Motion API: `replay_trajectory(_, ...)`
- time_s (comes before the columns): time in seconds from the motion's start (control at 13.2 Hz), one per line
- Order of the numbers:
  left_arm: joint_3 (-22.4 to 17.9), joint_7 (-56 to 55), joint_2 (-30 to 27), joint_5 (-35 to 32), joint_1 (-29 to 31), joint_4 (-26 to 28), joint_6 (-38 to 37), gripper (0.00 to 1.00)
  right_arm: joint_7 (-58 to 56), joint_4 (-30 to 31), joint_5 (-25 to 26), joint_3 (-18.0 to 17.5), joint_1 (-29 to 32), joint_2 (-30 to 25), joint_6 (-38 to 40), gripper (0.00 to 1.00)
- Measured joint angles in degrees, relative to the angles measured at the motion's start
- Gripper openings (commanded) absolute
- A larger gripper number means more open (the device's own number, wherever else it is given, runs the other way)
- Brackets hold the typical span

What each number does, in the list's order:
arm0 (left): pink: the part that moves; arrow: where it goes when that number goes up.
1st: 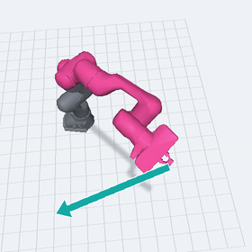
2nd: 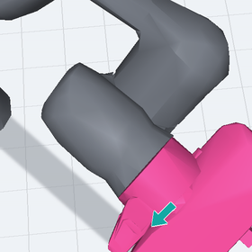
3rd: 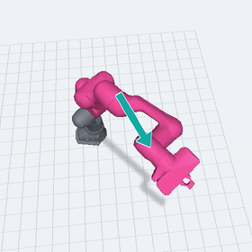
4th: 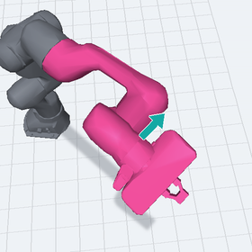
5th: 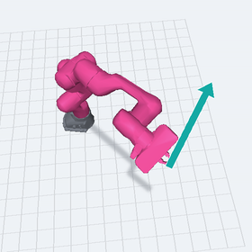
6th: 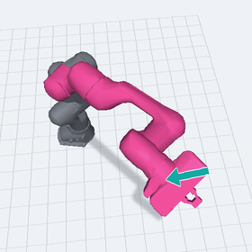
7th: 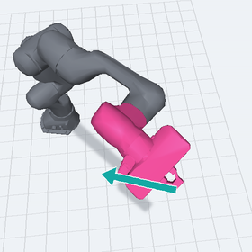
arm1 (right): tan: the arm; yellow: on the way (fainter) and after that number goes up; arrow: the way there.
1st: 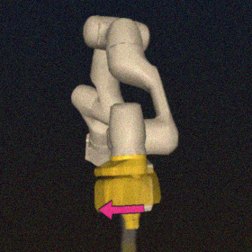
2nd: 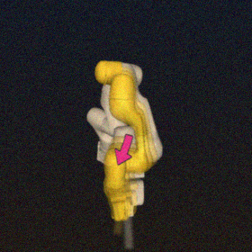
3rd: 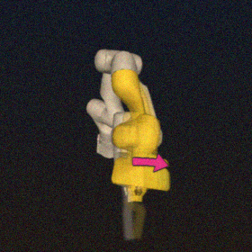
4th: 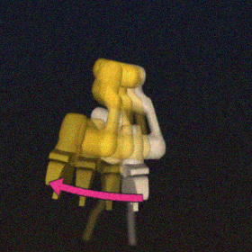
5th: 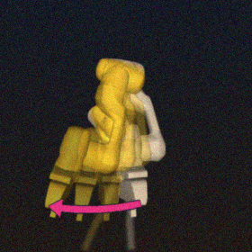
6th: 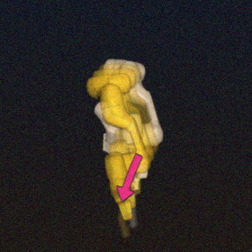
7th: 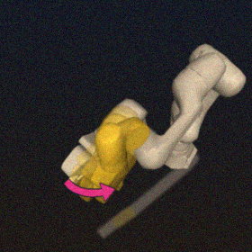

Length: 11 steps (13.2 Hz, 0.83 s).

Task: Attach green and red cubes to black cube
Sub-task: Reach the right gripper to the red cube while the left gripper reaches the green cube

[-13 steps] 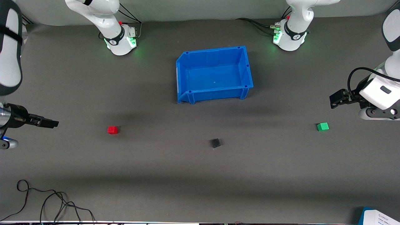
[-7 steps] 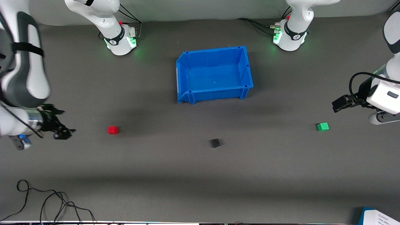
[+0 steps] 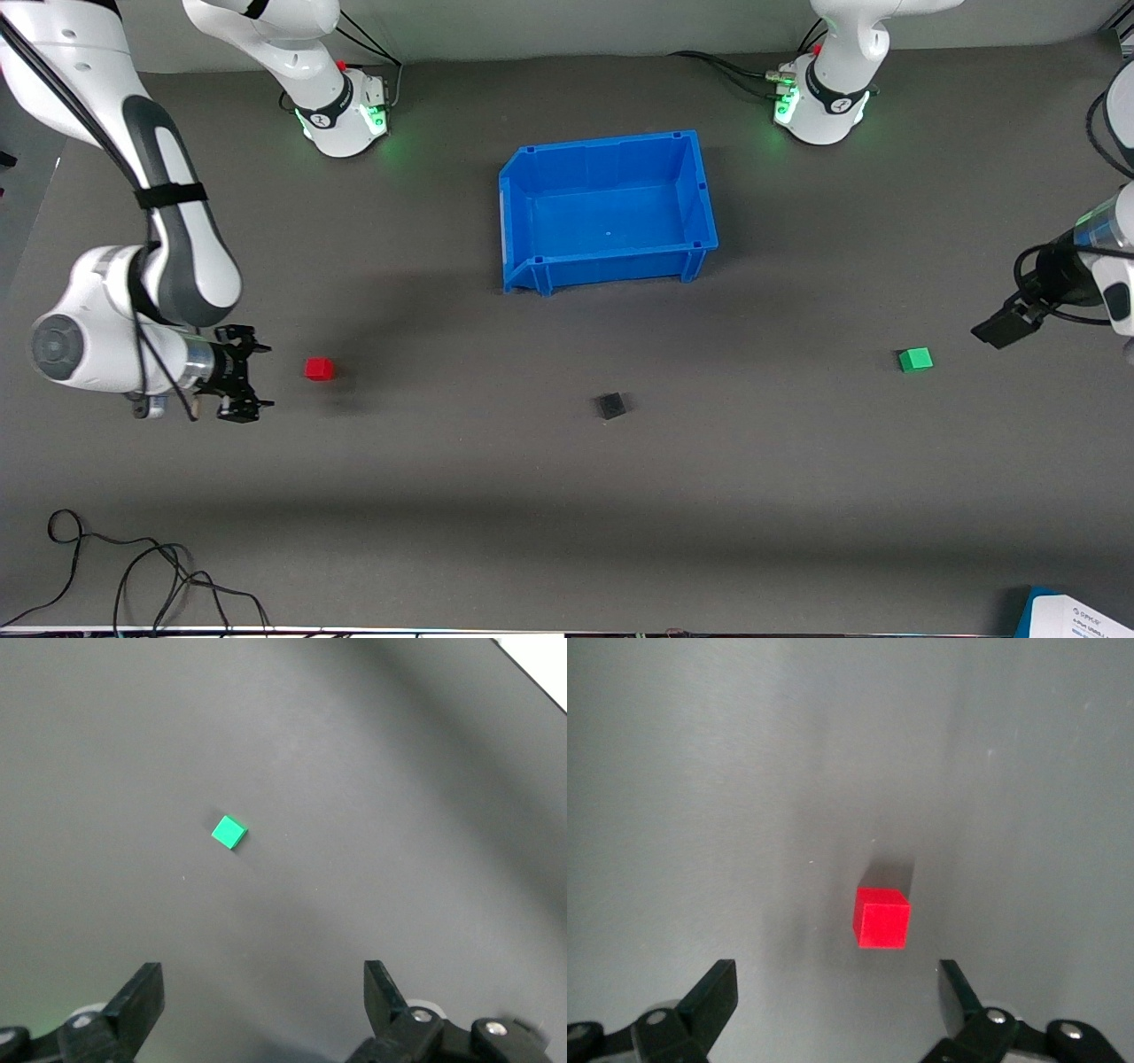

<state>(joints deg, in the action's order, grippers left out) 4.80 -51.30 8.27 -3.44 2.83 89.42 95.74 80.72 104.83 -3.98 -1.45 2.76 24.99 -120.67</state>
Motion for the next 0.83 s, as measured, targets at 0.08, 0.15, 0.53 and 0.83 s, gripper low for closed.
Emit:
replay_trajectory(0.08,-0.02,-4.75,0.28,0.65,0.63,0.00,0.05,0.99,0.54,0.76,-0.15,0.01,0.00,0.36,-0.41,1.00)
replay_trajectory(0.15,-0.05,-9.23,0.43,1.15,1.63,-0.01,0.02,0.99,0.79,1.92,-0.53,0.08,0.11,0.55,-1.03,1.00)
replay_trajectory(0.53,-0.31,-22.74,3.53,2.19,5.76,0.28,-1.47,0.99,0.87,7.77,-4.78,0.20,0.21,1.11,-8.56,1.00)
replay_trajectory(0.83,-0.38,-29.55,7.25,1.98,7.68,5.45,7.83,1.00,0.87,8.59,-4.94,0.19,0.12,5.17,-15.62,1.00)
